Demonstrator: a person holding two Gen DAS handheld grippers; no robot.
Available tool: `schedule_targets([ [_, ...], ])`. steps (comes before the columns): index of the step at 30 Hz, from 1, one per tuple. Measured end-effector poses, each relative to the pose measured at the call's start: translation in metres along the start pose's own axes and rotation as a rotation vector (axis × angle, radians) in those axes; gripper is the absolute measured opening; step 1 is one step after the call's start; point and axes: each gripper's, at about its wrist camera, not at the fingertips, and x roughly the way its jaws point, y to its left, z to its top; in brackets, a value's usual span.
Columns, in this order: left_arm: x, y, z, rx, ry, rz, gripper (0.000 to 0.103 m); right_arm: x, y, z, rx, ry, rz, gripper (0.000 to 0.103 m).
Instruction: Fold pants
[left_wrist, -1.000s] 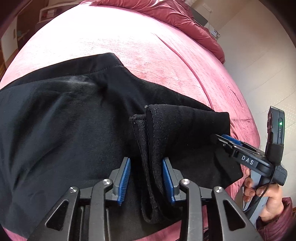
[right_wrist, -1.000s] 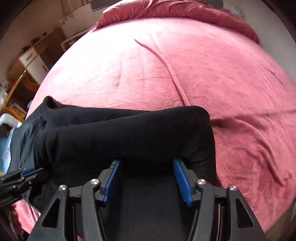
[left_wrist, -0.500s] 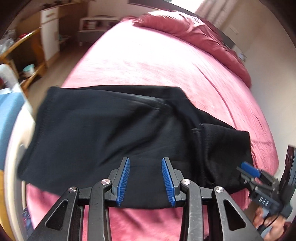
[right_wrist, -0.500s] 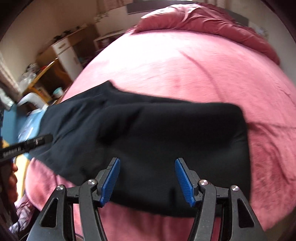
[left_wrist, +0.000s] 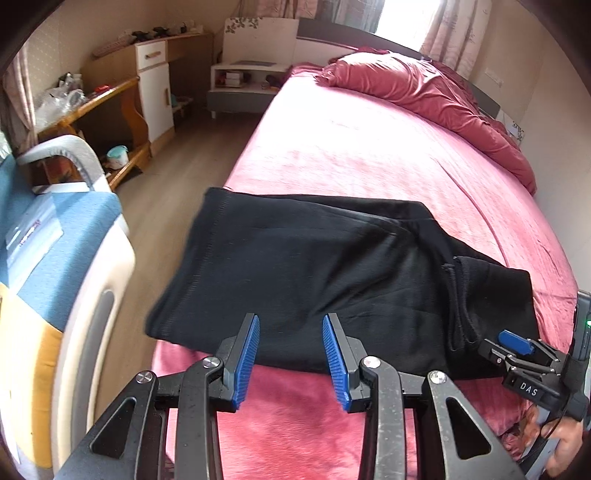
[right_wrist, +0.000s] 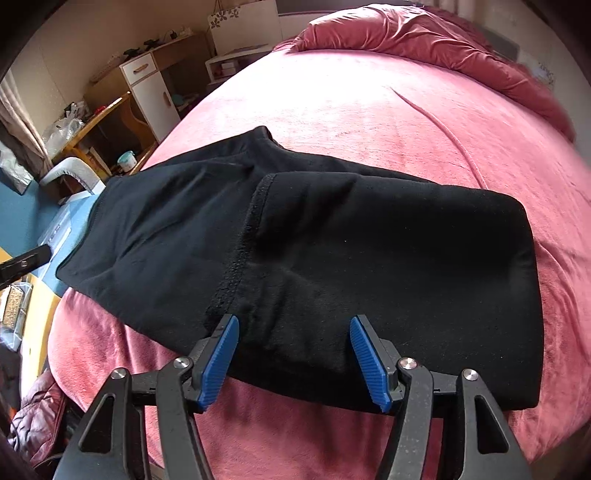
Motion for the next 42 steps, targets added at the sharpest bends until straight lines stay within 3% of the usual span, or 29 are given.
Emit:
schedule_targets([
  [10,0.006,0.029,-0.005,-0.085,0.035,0.004,0.036,0.019,-0.01,-0.001,0.065,0.03,-0.023,0.086],
  [14,0.012,0.045,-0.01,-0.15,0.073,-0.055,0.036,0.025,-0.013,-0.001,0.071,0.047,-0.024,0.091],
  [23,0.02,0.133,-0.021,-0.52,0.12,-0.231,0.036,0.032,-0.028,-0.003,0.125,0.038,0.033,0.096],
  [25,0.027,0.153,-0.027,-0.624,0.134,-0.303,0.036,0.033,-0.028,-0.003,0.139,0.036,0.042,0.097],
  [28,0.035,0.17,-0.035,-0.741,0.119,-0.346,0.036,0.034,-0.031,-0.002,0.144,0.038,0.05,0.097],
  [35,0.066,0.168,-0.038,-0.816,0.177,-0.354,0.037,0.031,-0.03,-0.005,0.136,0.021,0.048,0.097],
  [42,0.097,0.171,-0.039,-0.88,0.22,-0.311,0.036,0.029,-0.03,-0.006,0.13,0.02,0.051,0.097],
])
